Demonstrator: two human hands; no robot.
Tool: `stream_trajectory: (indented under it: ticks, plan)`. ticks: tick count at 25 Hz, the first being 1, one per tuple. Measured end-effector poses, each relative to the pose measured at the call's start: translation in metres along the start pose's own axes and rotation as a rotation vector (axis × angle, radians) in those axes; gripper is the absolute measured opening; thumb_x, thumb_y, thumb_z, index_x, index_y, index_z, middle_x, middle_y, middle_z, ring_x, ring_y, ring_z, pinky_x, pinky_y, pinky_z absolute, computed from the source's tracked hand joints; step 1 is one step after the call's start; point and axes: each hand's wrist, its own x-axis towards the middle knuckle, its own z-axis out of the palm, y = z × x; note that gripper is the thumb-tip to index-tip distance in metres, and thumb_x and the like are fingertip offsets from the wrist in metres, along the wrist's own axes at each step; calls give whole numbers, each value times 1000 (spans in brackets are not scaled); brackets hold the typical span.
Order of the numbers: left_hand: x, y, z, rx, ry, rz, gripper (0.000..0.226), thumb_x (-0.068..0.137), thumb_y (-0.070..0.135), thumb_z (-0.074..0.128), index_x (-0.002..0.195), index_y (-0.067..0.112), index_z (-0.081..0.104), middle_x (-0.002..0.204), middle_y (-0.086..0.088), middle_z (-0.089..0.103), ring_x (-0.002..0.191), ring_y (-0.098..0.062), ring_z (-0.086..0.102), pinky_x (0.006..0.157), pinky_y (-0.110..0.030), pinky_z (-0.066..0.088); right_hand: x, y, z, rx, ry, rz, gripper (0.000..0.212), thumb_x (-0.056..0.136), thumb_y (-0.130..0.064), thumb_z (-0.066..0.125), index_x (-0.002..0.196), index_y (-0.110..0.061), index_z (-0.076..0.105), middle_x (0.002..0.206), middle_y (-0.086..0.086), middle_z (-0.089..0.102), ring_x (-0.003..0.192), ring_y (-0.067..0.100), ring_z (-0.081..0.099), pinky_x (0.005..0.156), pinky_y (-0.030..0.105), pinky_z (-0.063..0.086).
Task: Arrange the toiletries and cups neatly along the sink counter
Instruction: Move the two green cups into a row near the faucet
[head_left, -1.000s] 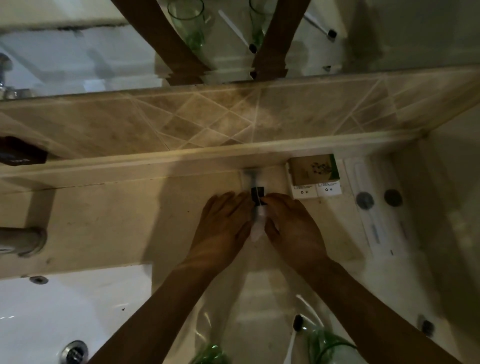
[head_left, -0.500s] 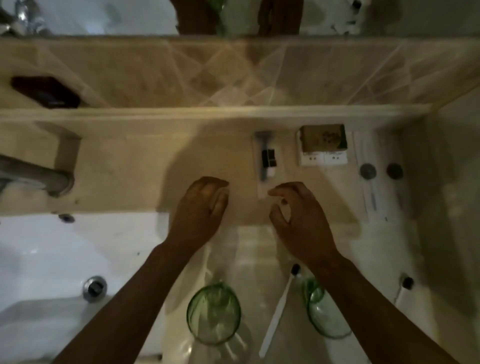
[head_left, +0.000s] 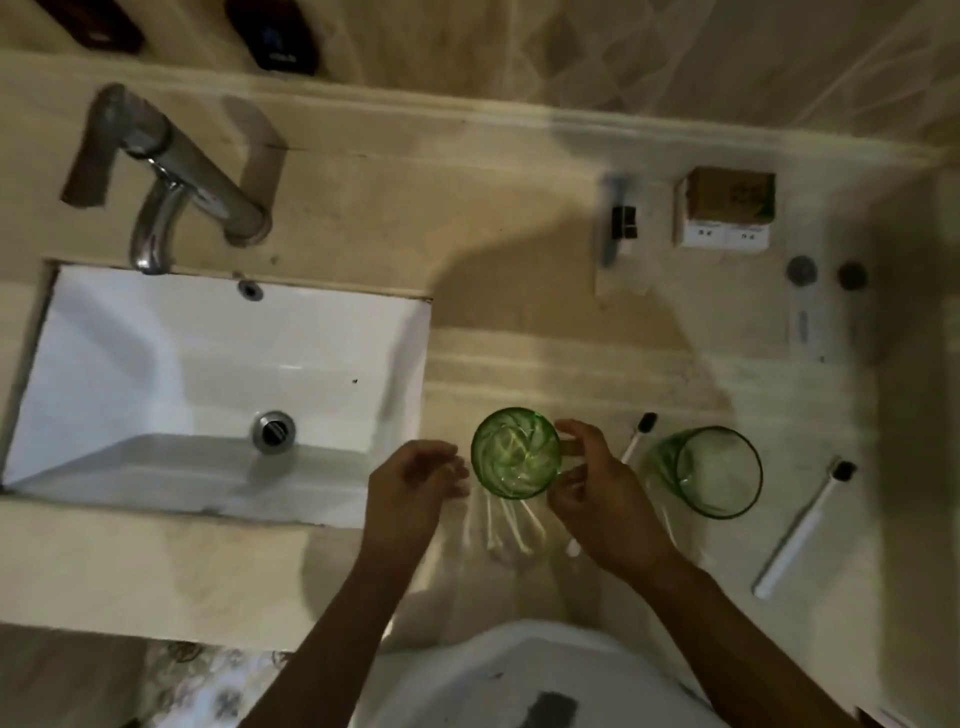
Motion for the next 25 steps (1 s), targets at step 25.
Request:
stream_trajectory:
  ticks: [25]
  plan:
    - [156,121,92,-198,-98,168,34,86,-11,64,106,14,76,107,-7,77,103,-22,73,82,-34,62,176,-71,-41,294,416,24,52,79,-8,67,125,-27,52,95,-29,57,74,-22,58,61,-1,42]
